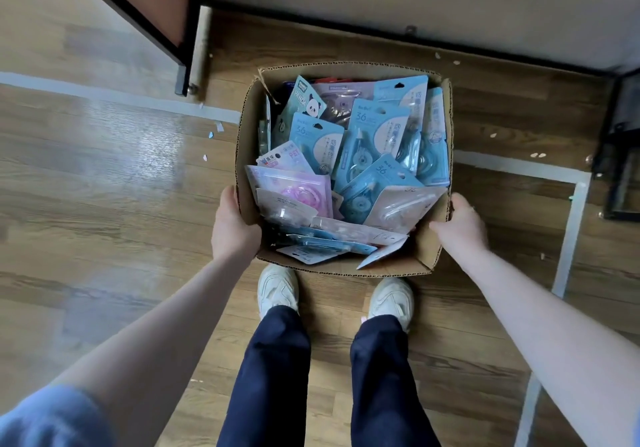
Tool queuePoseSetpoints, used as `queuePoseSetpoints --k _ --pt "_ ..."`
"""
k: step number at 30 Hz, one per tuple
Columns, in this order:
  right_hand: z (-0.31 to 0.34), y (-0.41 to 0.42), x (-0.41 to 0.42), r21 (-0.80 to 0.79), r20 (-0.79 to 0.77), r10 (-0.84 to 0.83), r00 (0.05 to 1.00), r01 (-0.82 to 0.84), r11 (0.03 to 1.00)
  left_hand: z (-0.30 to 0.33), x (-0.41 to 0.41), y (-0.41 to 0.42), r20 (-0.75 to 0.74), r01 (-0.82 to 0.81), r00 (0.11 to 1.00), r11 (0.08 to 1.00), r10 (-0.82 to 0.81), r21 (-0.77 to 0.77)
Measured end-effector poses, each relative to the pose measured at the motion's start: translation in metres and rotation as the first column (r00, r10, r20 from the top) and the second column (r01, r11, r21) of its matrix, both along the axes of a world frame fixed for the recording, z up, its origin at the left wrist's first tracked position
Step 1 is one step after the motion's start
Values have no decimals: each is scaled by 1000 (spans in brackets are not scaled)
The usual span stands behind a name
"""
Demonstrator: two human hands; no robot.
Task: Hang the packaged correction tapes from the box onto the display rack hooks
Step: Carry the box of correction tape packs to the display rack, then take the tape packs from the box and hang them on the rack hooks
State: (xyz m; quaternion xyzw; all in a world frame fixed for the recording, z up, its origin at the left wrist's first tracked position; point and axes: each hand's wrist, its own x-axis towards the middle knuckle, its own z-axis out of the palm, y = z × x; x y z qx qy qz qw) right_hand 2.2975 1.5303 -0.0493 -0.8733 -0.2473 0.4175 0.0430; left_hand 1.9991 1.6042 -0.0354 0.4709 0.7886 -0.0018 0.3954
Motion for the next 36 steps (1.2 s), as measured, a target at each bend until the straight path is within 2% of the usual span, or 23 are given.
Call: queuePoseSetpoints --k 4,8,11,14,16,20,23,29,36 --pt "28 1 0 70 158 112 981 -124 990 27 -1 -1 -103 223 972 967 -211 125" --pt "54 4 1 102 263 350 899 -386 917 45 -1 5 -184 508 860 834 -477 214" --pt "62 6 -1 118 277 525 804 -571 812 50 1 11 -201 633 774 735 -600 245" --pt "59 12 -4 98 244 618 747 -653 751 44 5 14 -215 720 694 653 -687 234" --pt "55 15 -8 96 239 628 741 -661 744 40 9 16 -203 743 669 641 -715 190" --pt "50 17 -12 94 268 567 779 -606 790 36 16 11 -184 754 657 638 -732 155" --pt "49 14 -8 82 293 585 756 -630 773 38 18 10 -204 745 666 657 -718 119" --pt "52 12 2 112 194 648 737 -672 732 40 13 20 -154 726 684 685 -713 61" --pt "63 20 5 183 160 603 781 -624 760 49 23 27 -182 774 626 633 -758 23"
